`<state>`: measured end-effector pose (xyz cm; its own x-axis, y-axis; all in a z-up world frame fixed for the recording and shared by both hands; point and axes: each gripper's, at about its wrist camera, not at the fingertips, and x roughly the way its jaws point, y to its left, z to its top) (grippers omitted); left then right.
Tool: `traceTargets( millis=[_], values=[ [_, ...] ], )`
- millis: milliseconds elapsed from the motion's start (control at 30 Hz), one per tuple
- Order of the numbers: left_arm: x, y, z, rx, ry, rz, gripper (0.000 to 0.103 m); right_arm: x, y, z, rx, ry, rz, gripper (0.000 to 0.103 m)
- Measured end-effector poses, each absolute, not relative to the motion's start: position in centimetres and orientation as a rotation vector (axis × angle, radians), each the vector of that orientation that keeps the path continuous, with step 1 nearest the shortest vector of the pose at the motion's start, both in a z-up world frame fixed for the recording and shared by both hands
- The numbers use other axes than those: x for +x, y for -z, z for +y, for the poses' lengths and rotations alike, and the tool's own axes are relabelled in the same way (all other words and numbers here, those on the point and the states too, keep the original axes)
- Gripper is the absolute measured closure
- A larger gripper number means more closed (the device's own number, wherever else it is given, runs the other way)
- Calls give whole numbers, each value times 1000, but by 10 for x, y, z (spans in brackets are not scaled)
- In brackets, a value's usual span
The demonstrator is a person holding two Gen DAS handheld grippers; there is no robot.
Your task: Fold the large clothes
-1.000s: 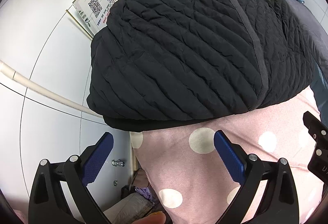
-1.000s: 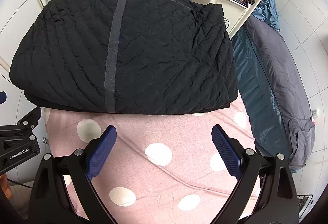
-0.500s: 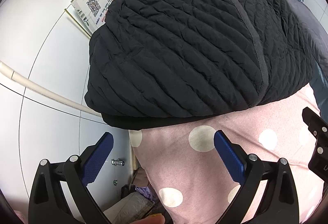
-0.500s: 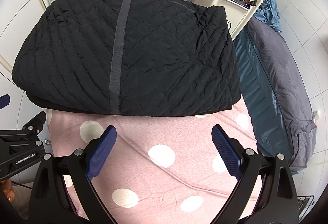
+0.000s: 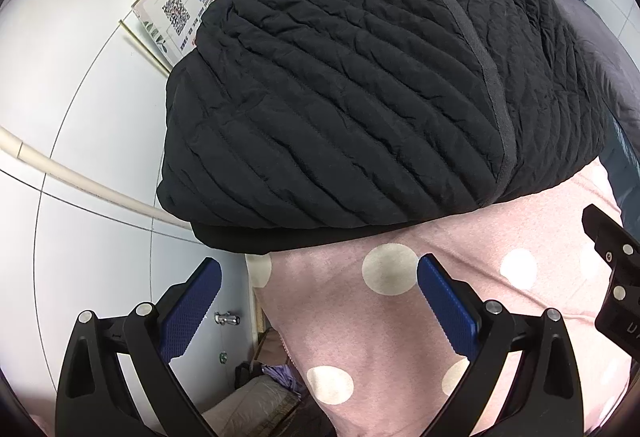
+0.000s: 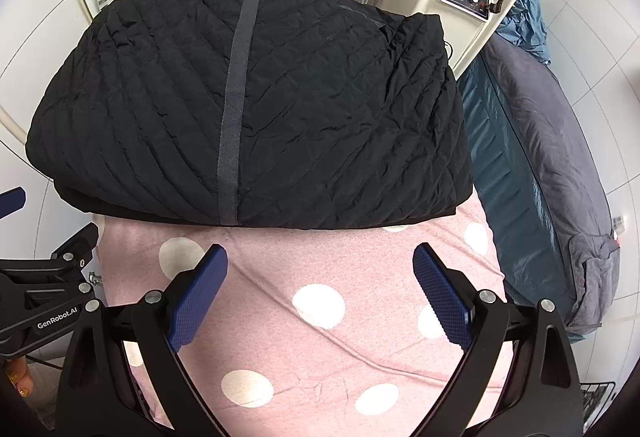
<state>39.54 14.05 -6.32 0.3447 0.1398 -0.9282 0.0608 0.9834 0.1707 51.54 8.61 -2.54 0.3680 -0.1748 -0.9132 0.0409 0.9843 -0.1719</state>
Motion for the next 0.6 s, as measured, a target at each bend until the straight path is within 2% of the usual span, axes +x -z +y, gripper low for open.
traceTargets(
  millis=[267,600],
  values=[
    [391,59,138,207,-62,1169,6,515,25,85,-122,149,1177,10],
    [394,60,140,208,-74,1194,6,516,24,85,-117,150,1172,10]
  ],
)
